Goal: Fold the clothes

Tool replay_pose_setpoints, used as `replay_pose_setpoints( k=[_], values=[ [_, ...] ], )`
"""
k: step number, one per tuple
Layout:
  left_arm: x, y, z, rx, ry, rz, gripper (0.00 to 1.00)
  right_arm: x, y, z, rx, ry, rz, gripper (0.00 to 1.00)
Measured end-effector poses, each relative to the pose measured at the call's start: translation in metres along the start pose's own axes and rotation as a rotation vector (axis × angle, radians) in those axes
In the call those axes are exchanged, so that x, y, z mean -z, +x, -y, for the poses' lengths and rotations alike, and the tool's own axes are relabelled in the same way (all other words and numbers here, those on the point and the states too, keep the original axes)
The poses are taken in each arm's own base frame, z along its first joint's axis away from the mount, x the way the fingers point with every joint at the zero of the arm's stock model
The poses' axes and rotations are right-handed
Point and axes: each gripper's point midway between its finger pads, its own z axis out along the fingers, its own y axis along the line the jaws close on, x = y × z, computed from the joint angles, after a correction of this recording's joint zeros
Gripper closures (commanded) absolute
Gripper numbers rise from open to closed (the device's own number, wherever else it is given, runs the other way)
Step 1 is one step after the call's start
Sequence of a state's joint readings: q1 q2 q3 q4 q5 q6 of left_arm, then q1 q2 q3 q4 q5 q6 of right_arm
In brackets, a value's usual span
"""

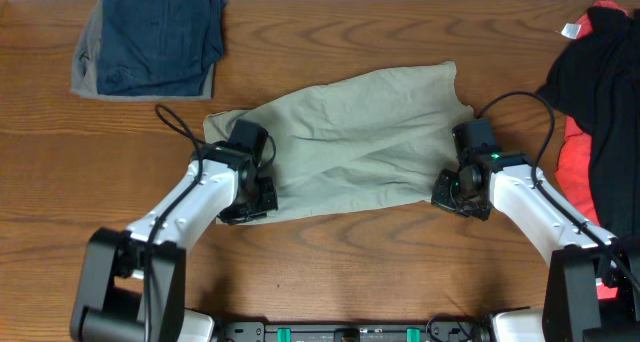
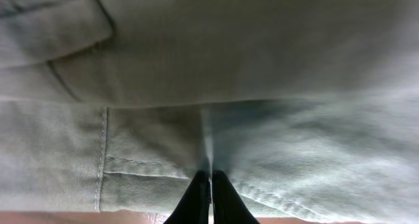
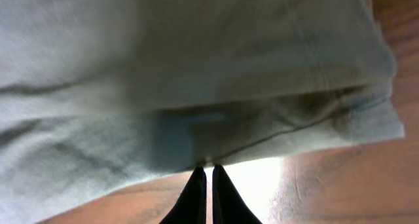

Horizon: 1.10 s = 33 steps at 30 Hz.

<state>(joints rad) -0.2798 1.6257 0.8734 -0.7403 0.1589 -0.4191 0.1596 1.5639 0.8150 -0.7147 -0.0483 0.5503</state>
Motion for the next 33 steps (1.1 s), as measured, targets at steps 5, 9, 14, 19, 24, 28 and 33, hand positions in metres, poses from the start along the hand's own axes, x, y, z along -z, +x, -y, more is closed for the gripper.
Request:
replay_pose_setpoints(
  k=[5, 9, 14, 19, 24, 28, 33],
  values=[
    [-0.007, 0.006, -0.004, 0.005, -0.023, -0.043, 0.94, 0.000, -0.009, 0.000, -0.016, -0.012, 0.031, 0.92],
    [-0.008, 0.015, -0.010, 0.019, -0.050, -0.082, 0.94, 0.001, -0.016, 0.003, -0.038, -0.016, 0.048, 0.89],
    [-0.005, 0.023, -0.029, 0.086, -0.128, -0.111, 0.94, 0.001, -0.021, 0.003, -0.048, -0.022, 0.068, 0.86],
    [-0.003, 0.020, -0.046, 0.150, -0.159, -0.111, 0.94, -0.005, -0.022, 0.004, -0.048, -0.012, 0.060, 0.89],
    [-0.001, 0.015, -0.058, 0.205, -0.162, -0.108, 0.94, -0.017, -0.021, 0.006, -0.051, 0.009, 0.026, 0.92],
    [0.000, 0.013, -0.065, 0.226, -0.161, -0.105, 0.94, -0.018, -0.021, 0.006, -0.052, 0.010, 0.021, 0.91],
    [0.001, 0.010, -0.078, 0.247, -0.191, -0.096, 0.94, -0.017, -0.020, 0.008, -0.061, 0.013, 0.009, 0.91]
  ],
)
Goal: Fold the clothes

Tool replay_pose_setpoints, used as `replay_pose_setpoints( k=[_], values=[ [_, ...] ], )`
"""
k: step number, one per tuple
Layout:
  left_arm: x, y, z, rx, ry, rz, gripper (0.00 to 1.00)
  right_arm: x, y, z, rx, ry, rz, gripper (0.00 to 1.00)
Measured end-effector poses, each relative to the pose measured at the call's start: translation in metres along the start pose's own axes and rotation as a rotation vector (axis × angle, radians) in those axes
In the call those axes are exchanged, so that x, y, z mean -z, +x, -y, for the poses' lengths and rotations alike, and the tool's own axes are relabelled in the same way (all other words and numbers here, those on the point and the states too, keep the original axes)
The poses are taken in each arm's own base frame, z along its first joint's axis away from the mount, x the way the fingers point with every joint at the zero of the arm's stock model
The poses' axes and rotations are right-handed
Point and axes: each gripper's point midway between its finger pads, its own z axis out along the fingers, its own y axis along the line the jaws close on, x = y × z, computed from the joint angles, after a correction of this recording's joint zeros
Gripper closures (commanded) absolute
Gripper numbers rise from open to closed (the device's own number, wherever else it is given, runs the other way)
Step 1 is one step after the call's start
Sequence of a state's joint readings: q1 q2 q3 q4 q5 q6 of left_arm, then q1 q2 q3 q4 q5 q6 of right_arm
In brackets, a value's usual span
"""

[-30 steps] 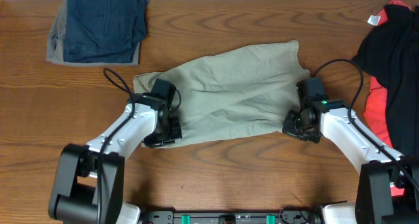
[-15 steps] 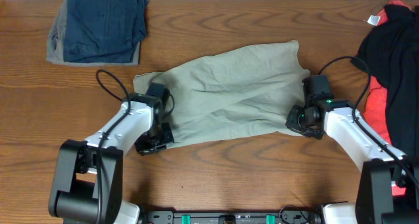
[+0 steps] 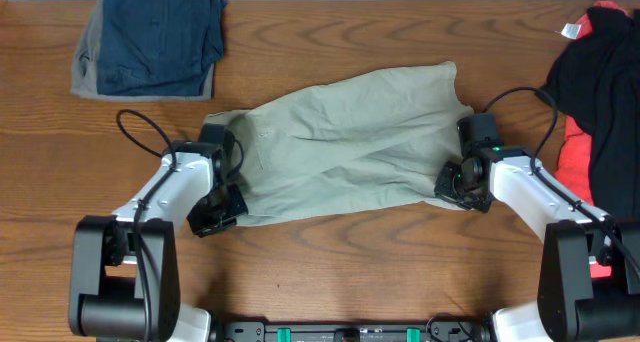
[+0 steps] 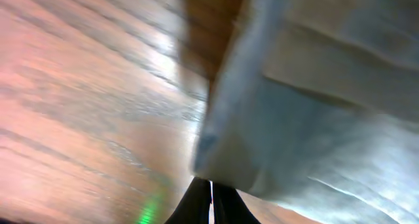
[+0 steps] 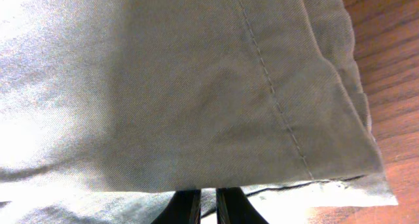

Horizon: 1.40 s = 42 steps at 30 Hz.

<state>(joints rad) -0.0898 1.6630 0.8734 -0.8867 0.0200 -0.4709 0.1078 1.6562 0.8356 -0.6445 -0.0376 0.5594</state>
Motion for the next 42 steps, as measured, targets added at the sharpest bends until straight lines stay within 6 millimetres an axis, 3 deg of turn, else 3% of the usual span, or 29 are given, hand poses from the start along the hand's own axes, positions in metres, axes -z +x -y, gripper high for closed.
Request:
replay_pose_setpoints(
  k=[8, 12, 14, 19, 22, 30, 42],
  values=[
    [-0.001, -0.009, -0.029, 0.096, -0.028, -0.010, 0.94, 0.001, 0.001, 0.014, -0.060, 0.004, -0.042, 0.91],
    [0.005, -0.003, -0.026, 0.067, -0.006, -0.019, 0.94, 0.001, 0.001, 0.014, -0.059, 0.002, -0.044, 0.91],
    [0.016, -0.006, -0.017, 0.043, 0.045, 0.026, 0.94, 0.001, 0.001, 0.013, -0.059, -0.001, -0.044, 0.90],
    [0.059, -0.017, 0.028, -0.050, 0.257, 0.200, 0.94, 0.001, 0.001, 0.013, -0.059, -0.003, -0.045, 0.90],
    [0.067, -0.017, 0.051, -0.097, 0.318, 0.226, 0.94, 0.001, 0.001, 0.013, -0.059, -0.004, -0.045, 0.90],
    [0.035, -0.010, 0.089, -0.175, 0.320, 0.147, 0.94, 0.001, 0.001, 0.012, -0.059, -0.006, -0.047, 0.91],
    [0.004, -0.004, 0.087, -0.164, 0.255, 0.050, 0.94, 0.001, 0.002, 0.012, -0.059, -0.005, -0.048, 0.94]
  ],
)
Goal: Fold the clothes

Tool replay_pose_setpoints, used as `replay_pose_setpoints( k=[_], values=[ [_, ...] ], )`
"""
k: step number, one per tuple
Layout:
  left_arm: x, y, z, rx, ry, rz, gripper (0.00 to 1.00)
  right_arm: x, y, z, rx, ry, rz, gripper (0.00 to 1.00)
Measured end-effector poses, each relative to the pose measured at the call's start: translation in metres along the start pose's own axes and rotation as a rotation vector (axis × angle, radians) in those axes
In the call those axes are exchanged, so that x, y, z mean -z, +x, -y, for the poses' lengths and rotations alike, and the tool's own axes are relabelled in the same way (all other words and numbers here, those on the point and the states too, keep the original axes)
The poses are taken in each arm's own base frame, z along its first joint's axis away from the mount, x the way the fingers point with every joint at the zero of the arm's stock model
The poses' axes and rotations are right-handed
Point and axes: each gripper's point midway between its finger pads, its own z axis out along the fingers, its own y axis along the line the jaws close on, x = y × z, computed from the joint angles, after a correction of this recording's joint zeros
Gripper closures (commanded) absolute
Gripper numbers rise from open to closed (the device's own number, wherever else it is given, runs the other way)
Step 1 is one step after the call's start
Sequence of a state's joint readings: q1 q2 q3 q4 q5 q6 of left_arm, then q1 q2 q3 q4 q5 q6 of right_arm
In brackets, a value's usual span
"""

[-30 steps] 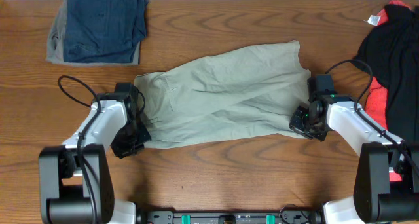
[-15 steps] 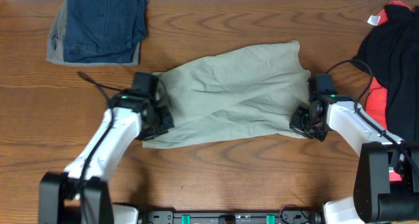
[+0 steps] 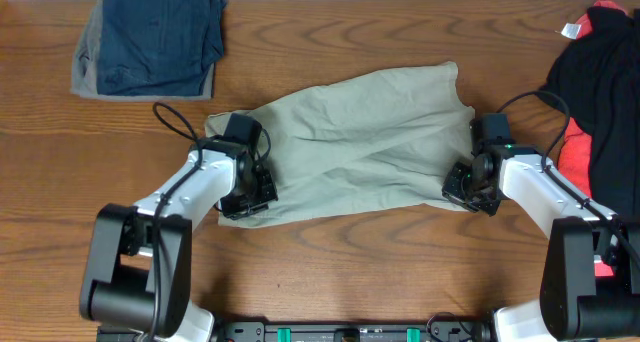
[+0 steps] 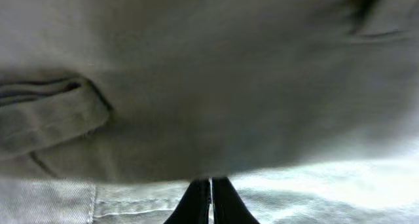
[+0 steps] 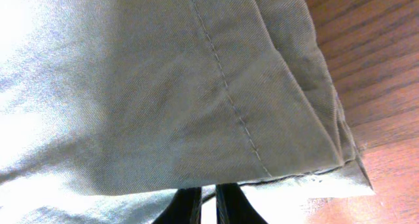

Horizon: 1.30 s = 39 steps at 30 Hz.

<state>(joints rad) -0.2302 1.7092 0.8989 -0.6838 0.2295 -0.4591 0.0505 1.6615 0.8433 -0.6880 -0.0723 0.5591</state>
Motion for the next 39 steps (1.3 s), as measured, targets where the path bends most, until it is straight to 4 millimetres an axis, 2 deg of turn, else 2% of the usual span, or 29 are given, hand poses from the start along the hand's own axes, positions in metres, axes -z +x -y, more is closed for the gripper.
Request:
replay_pose_setpoints(
  k=[2, 9, 13, 17, 22, 28, 31, 32, 34, 35, 37, 39],
  values=[
    [0.000, 0.000, 0.000, 0.013, -0.002, -0.002, 0.94, 0.000, 0.000, 0.000, 0.001, -0.001, -0.002, 0.99],
    [0.000, 0.000, -0.006, 0.050, -0.017, -0.034, 0.94, 0.000, 0.004, 0.001, -0.001, 0.004, -0.017, 0.99],
    [0.004, 0.009, -0.033, 0.126, -0.098, -0.085, 0.94, 0.000, 0.009, 0.002, -0.003, 0.003, -0.040, 0.99],
    [0.009, 0.021, -0.071, 0.201, -0.214, -0.130, 0.94, 0.000, 0.015, 0.004, -0.012, 0.010, -0.065, 0.99],
    [0.025, 0.020, -0.099, 0.269, -0.273, -0.100, 0.94, 0.001, 0.024, 0.010, -0.026, 0.036, -0.100, 0.99],
    [0.061, 0.013, -0.102, 0.283, -0.238, 0.044, 0.94, 0.008, 0.051, 0.030, -0.059, 0.115, -0.185, 0.99],
    [0.079, 0.013, -0.099, 0.279, -0.210, 0.114, 0.94, 0.026, 0.052, 0.030, -0.065, 0.098, -0.143, 0.99],
    [0.085, 0.012, -0.098, 0.278, -0.199, 0.141, 0.94, 0.034, 0.049, 0.028, -0.064, 0.077, -0.110, 0.91],
    [0.094, 0.012, -0.096, 0.275, -0.180, 0.180, 0.94, 0.054, 0.040, 0.021, -0.057, 0.025, -0.028, 0.69],
    [0.097, 0.011, -0.095, 0.273, -0.171, 0.198, 0.94, 0.067, 0.034, 0.017, -0.049, -0.007, 0.024, 0.63],
    [0.102, 0.011, -0.090, 0.263, -0.139, 0.217, 0.94, 0.089, 0.020, 0.006, -0.026, -0.066, 0.117, 0.62],
    [0.102, 0.010, -0.083, 0.240, -0.095, 0.216, 0.94, 0.109, 0.005, -0.004, -0.007, -0.120, 0.206, 0.65]
  ],
)
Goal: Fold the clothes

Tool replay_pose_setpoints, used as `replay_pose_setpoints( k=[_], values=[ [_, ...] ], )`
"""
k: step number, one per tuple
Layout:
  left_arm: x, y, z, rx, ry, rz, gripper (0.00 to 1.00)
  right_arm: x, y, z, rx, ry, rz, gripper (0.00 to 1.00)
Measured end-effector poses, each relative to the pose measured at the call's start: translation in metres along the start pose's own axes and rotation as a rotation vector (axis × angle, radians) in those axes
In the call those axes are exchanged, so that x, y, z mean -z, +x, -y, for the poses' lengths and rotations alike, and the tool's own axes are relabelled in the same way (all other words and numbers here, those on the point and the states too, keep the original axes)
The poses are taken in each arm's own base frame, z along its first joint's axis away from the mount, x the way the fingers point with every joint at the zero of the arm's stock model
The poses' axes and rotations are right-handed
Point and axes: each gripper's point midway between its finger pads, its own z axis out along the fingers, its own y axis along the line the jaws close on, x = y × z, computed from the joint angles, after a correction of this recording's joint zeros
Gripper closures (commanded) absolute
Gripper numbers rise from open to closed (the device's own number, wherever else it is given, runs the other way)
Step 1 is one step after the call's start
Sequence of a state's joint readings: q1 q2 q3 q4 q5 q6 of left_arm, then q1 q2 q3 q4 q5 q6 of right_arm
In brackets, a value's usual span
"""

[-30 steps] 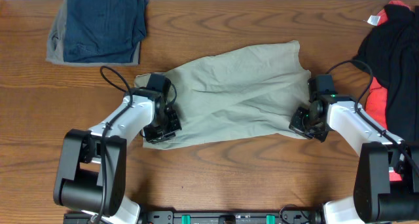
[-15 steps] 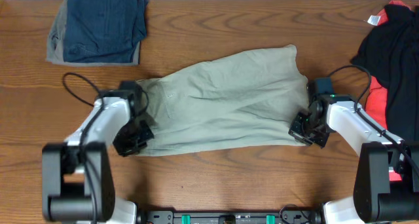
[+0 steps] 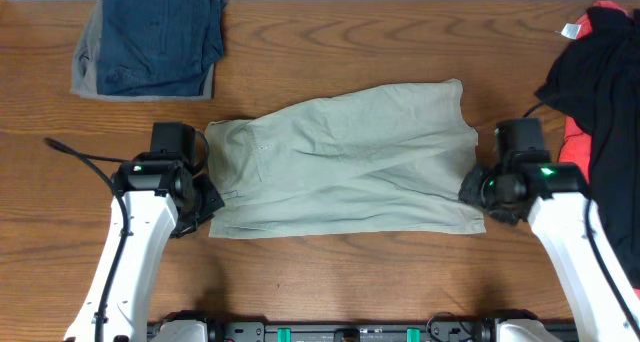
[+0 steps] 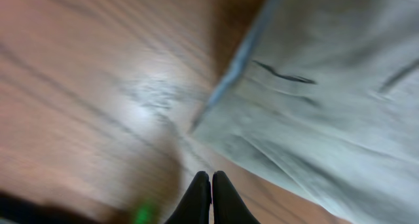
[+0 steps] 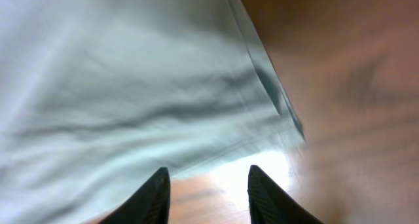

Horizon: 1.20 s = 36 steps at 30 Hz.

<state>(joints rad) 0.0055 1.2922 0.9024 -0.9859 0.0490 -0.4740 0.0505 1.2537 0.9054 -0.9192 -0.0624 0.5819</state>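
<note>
Pale olive shorts [image 3: 345,162] lie spread flat across the middle of the wooden table [image 3: 330,282], waistband to the left. My left gripper [image 4: 211,178] is shut with nothing in it, just off the shorts' lower left corner [image 4: 262,112] over bare wood. On the other side my right gripper [image 5: 206,175] stands open beside the lower right hem [image 5: 196,99], gripping nothing. In the overhead view the left gripper [image 3: 200,204] and right gripper [image 3: 480,194] flank the shorts.
A folded stack of dark blue and grey clothes [image 3: 150,37] sits at the back left. A heap of black and red garments [image 3: 595,92] lies at the right edge.
The shorts now lie flatter and wider, their lower edge straightened. Both arms have moved outward off the cloth. The right gripper has opened and let go of the hem; the left holds nothing.
Both grippers were shut at the shorts' lower edge, left and right, with the cloth rumpled. The left one stood at the left corner, then back on the cloth, while the right stayed on the right hem. Now the shorts are spread flat and both grippers are off them.
</note>
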Motion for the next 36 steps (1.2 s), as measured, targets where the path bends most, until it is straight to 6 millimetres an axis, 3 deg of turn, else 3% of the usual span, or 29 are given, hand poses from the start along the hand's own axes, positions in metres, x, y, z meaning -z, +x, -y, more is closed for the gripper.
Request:
replay_pose_setpoints(
  k=[2, 5, 8, 11, 17, 24, 30, 36],
  values=[
    [-0.001, 0.002, 0.008, -0.012, 0.039, -0.016, 0.94, 0.009, -0.016, -0.010, 0.018, -0.039, 0.067, 0.68],
    [-0.005, 0.006, 0.020, -0.044, 0.083, -0.051, 0.94, 0.005, -0.026, -0.010, 0.025, -0.038, 0.087, 0.75],
    [-0.014, 0.016, 0.032, -0.085, 0.098, -0.107, 0.94, -0.015, -0.033, -0.002, 0.019, 0.000, 0.057, 0.89],
    [-0.025, 0.027, 0.045, -0.142, 0.097, -0.159, 0.94, -0.043, -0.027, 0.007, 0.016, 0.056, -0.026, 0.98],
    [-0.047, 0.036, 0.064, -0.206, 0.092, -0.206, 0.94, -0.083, -0.018, 0.015, 0.013, 0.110, -0.125, 0.99],
    [-0.070, 0.039, 0.064, -0.200, 0.058, -0.265, 0.94, -0.112, -0.023, 0.015, 0.013, 0.116, -0.137, 0.99],
    [-0.088, 0.043, 0.061, -0.196, 0.026, -0.308, 0.94, -0.121, -0.037, 0.008, 0.014, 0.093, -0.097, 0.99],
    [-0.090, 0.043, 0.057, -0.196, 0.000, -0.306, 0.94, -0.126, -0.055, -0.001, 0.018, 0.060, -0.036, 0.99]
  ],
)
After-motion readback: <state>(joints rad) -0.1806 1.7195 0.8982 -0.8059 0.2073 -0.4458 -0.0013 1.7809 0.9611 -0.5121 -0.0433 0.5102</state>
